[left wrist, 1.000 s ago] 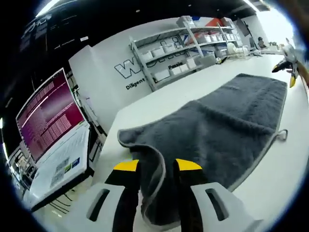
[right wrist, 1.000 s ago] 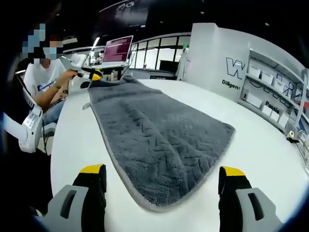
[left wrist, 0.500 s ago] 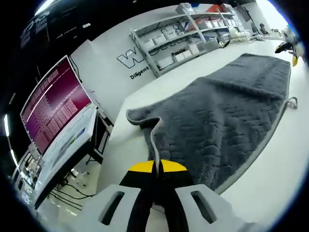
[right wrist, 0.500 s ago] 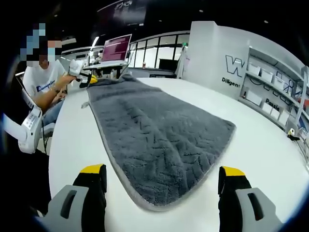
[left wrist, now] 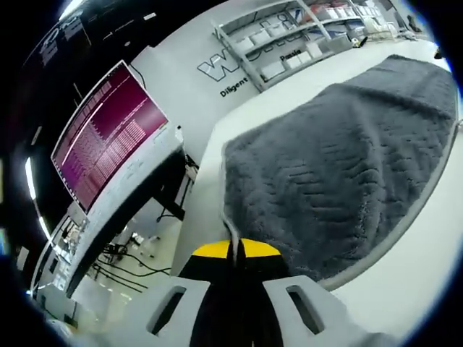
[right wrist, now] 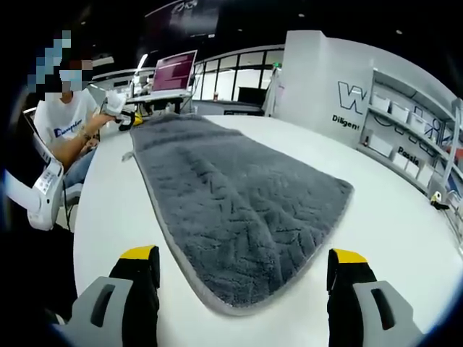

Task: Open the folded towel by lifting each exposed corner and separating the folded layers until the towel lies flat within the target outline without major curled edges

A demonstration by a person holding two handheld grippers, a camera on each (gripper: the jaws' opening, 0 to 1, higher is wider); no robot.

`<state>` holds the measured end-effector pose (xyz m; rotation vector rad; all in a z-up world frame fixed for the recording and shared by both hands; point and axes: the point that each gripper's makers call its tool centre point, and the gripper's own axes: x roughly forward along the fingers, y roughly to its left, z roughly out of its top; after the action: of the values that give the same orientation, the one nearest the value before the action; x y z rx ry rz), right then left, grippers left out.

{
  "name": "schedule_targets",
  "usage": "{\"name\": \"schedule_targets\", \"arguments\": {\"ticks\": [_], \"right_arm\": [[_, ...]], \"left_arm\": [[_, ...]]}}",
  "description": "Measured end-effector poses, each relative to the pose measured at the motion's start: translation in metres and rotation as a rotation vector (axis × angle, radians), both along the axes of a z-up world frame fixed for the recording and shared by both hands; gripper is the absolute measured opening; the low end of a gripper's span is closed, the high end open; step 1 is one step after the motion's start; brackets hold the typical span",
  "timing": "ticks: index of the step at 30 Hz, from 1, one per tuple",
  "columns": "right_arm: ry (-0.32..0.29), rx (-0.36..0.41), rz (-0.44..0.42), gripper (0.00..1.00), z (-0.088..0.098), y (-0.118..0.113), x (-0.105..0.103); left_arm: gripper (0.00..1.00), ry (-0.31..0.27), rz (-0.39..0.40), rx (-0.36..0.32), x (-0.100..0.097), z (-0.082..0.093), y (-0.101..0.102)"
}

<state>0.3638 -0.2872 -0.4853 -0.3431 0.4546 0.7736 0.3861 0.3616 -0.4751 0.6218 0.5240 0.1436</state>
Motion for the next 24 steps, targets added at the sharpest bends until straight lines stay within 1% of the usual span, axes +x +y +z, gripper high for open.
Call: {"name": "schedule_targets", "arguments": {"ticks": [3, 5, 8, 9, 10, 13, 15, 16, 17, 18, 19, 21, 22, 24], "right_arm": [[0.002, -0.002, 0.000, 0.98, -0.001, 0.001, 0.000], [0.004, -0.003, 0.002, 0.98, -0.001, 0.001, 0.000], [0.006, -0.004, 0.002, 0.98, -0.001, 0.001, 0.000], [0.008, -0.005, 0.003, 0.98, -0.001, 0.002, 0.000], [0.008, -0.006, 0.002, 0.98, -0.001, 0.002, -0.001], [0.008, -0.010, -0.001, 0.98, 0.000, 0.001, -0.001], [0.008, -0.008, -0.003, 0.98, 0.000, 0.000, -0.001], [0.009, -0.007, -0.003, 0.98, 0.001, 0.001, -0.001], [0.010, -0.008, -0.004, 0.98, 0.000, 0.001, -0.001], [0.010, -0.008, -0.004, 0.98, 0.000, 0.001, -0.001], [0.012, -0.011, -0.004, 0.98, 0.000, 0.001, -0.001], [0.011, -0.011, -0.004, 0.98, 0.001, 0.001, 0.000], [0.010, -0.010, -0.003, 0.98, 0.002, 0.001, 0.000], [0.006, -0.007, -0.003, 0.98, 0.003, 0.001, 0.001]], "left_arm": [[0.04, 0.003, 0.014, 0.025, 0.001, -0.003, 0.006], [0.04, 0.021, 0.036, 0.054, 0.001, -0.005, 0.012], [0.06, 0.058, 0.037, 0.063, 0.001, -0.012, 0.011], [0.06, 0.052, 0.033, 0.089, 0.001, -0.010, 0.011], [0.07, 0.055, 0.035, 0.086, 0.000, -0.010, 0.011], [0.12, 0.045, 0.036, 0.090, -0.002, -0.006, 0.010], [0.19, 0.035, 0.043, 0.090, -0.004, -0.003, 0.010], [0.23, 0.007, 0.055, 0.065, -0.006, 0.002, 0.010], [0.28, -0.006, 0.056, 0.046, -0.007, 0.005, 0.009], [0.31, -0.011, 0.055, 0.039, -0.007, 0.006, 0.009], [0.33, -0.033, 0.027, -0.016, -0.009, 0.009, 0.000], [0.37, -0.058, -0.016, -0.093, -0.010, 0.013, -0.013], [0.39, -0.064, -0.020, -0.104, -0.011, 0.014, -0.015], [0.46, -0.107, -0.057, -0.169, -0.013, 0.022, -0.028]]}}
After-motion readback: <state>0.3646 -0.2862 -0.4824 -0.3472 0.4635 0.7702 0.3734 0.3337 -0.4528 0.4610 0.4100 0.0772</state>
